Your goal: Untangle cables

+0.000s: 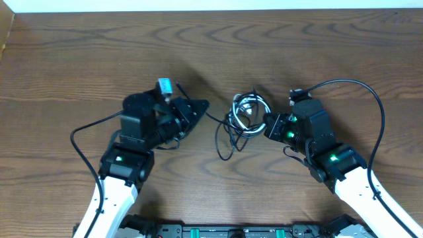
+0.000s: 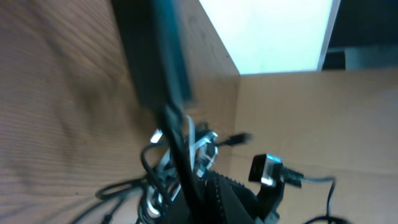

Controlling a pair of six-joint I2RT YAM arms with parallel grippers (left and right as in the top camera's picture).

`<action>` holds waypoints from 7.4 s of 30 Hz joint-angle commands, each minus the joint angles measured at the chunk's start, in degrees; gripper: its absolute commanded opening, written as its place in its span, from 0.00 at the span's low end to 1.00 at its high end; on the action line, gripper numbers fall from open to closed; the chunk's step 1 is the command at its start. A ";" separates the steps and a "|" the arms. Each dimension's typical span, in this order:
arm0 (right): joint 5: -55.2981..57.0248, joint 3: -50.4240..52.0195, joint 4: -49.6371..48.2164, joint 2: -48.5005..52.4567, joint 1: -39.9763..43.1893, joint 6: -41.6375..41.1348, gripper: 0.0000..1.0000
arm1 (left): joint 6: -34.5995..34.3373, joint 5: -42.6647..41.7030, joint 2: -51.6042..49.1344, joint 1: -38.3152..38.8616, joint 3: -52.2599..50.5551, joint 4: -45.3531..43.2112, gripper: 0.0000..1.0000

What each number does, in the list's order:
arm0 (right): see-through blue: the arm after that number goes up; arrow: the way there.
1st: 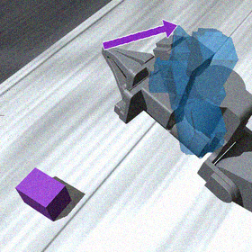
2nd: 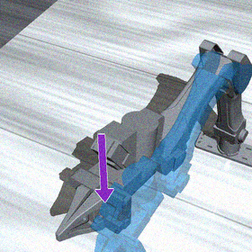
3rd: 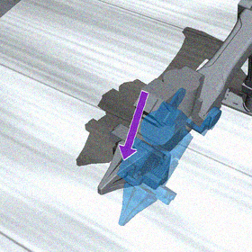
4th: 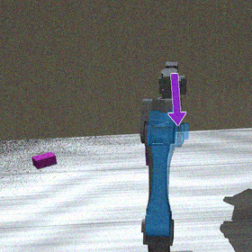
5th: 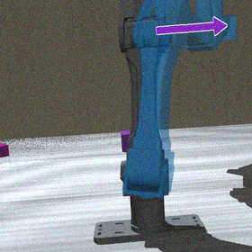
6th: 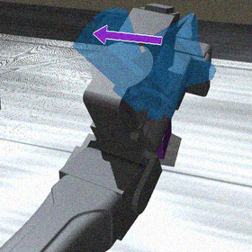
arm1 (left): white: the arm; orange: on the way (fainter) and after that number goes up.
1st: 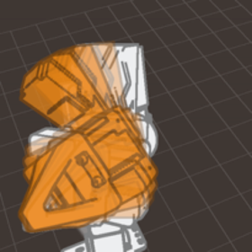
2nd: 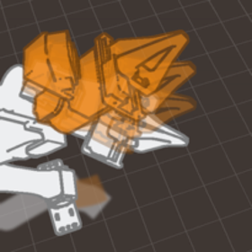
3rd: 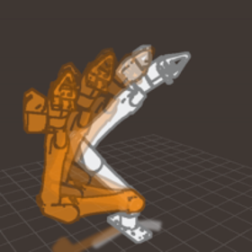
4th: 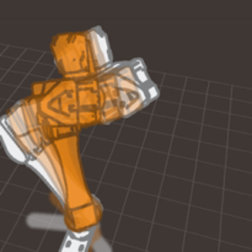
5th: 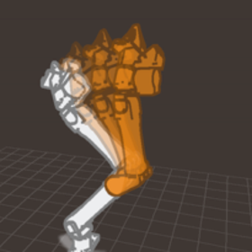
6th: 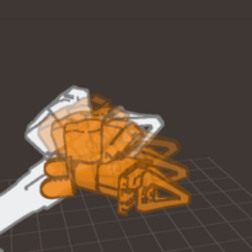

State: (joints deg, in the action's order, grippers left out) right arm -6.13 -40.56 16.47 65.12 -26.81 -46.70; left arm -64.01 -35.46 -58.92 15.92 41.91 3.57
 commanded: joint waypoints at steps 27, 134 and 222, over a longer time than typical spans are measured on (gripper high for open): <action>-6.69 -0.92 -2.49 -0.28 -0.63 -1.01 0.01 | -0.35 17.68 -8.63 16.57 0.42 6.21 0.08; -23.82 -0.92 1.18 -0.28 14.73 24.04 0.32 | -41.29 48.98 -31.21 16.46 0.42 9.18 0.66; -26.69 -0.92 -8.55 5.11 -5.55 -15.67 0.44 | -43.56 4.35 -0.55 6.05 0.44 12.81 0.08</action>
State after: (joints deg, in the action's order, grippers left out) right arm -35.75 -40.82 7.94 68.93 -31.94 -61.69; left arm -109.16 -30.09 -59.48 22.22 42.09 16.53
